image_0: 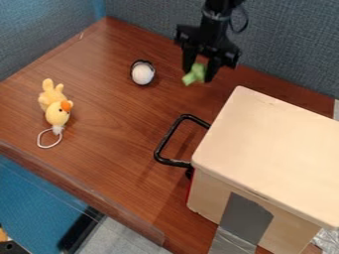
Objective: Put the broccoli to the top middle of the table
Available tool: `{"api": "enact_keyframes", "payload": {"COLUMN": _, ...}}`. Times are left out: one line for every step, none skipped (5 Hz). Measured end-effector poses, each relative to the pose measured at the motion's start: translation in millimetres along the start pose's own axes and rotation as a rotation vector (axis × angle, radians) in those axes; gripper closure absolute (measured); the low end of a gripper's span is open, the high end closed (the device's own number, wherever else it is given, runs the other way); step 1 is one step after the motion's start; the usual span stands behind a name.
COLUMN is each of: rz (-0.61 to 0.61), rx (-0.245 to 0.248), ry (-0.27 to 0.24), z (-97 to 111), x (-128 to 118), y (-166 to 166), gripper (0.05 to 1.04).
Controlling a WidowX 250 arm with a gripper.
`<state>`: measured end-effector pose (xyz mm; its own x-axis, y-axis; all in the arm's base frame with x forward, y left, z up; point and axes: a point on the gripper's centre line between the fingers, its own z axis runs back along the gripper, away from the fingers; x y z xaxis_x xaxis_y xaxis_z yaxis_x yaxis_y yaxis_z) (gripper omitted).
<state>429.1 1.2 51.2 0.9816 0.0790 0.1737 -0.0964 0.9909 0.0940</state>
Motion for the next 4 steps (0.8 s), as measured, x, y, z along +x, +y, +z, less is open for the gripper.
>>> {"api": "enact_keyframes", "payload": {"rz": 0.000, "rx": 0.004, "ry": 0.028, "z": -19.4, "x": 1.9, "y": -0.5, "gripper": 0.550}}
{"api": "enact_keyframes", "payload": {"rz": -0.009, "rx": 0.007, "ry": 0.046, "z": -27.4, "x": 4.3, "y": -1.5, "gripper": 0.506}}
{"api": "enact_keyframes", "payload": {"rz": -0.015, "rx": 0.011, "ry": 0.039, "z": -24.8, "x": 7.9, "y": -0.9, "gripper": 0.210}}
{"api": "enact_keyframes", "payload": {"rz": -0.011, "rx": 0.013, "ry": 0.052, "z": -27.1, "x": 6.6, "y": 3.0, "gripper": 0.062}}
